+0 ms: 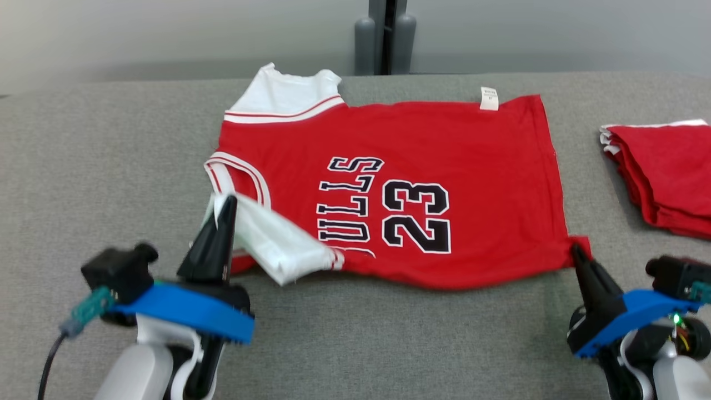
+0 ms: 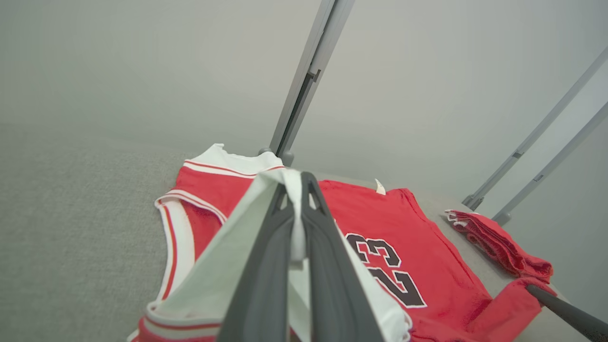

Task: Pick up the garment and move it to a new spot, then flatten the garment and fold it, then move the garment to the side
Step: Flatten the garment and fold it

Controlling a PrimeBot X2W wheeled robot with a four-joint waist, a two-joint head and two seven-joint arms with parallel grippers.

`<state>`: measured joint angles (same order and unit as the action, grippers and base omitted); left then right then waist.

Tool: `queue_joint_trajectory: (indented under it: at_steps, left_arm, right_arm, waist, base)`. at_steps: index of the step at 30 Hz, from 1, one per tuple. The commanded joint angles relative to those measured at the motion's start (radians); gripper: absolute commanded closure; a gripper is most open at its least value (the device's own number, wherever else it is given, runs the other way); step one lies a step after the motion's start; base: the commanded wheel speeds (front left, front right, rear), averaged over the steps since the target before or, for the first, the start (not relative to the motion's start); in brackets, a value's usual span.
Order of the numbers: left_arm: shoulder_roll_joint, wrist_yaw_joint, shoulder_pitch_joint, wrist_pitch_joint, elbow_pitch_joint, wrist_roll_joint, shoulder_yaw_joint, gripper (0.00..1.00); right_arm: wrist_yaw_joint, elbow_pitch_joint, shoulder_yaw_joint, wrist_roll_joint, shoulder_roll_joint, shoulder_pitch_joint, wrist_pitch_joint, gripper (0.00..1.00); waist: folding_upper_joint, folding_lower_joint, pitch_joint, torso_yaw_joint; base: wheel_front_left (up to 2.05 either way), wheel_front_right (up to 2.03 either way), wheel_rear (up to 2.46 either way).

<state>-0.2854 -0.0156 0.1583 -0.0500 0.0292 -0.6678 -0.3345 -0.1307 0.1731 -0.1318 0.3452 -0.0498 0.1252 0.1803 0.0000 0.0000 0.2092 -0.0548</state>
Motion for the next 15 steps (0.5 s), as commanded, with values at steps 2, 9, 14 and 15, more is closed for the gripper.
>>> queue_joint_trajectory:
  at_steps: [2,9,14,15]
  left_arm:
    - [0.016,-0.008,0.08,-0.016,-0.052,0.002,0.01,1.0]
    - [0.038,-0.018,0.265,-0.054,-0.244,0.033,0.018,1.0]
    - [0.045,-0.031,0.336,-0.097,-0.34,0.051,0.015,1.0]
    - [0.046,-0.034,0.347,-0.107,-0.357,0.057,0.014,1.0]
  right_arm:
    - [0.0,0.026,-0.013,-0.012,-0.002,0.062,-0.011,1.0]
    - [0.0,0.143,-0.011,-0.037,-0.001,0.227,-0.056,1.0]
    - [0.0,0.227,0.002,-0.056,-0.001,0.299,-0.096,1.0]
    - [0.0,0.241,0.004,-0.058,-0.001,0.311,-0.106,0.87]
  waist:
    - [0.0,0.0,0.024,-0.004]
    - [0.0,0.0,0.102,-0.025]
    - [0.0,0.0,0.138,-0.029]
    - [0.0,0.0,0.142,-0.029]
  base:
    - [0.0,0.0,0.0]
    - [0.0,0.0,0.0]
    - [0.0,0.0,0.0]
    - [0.0,0.0,0.0]
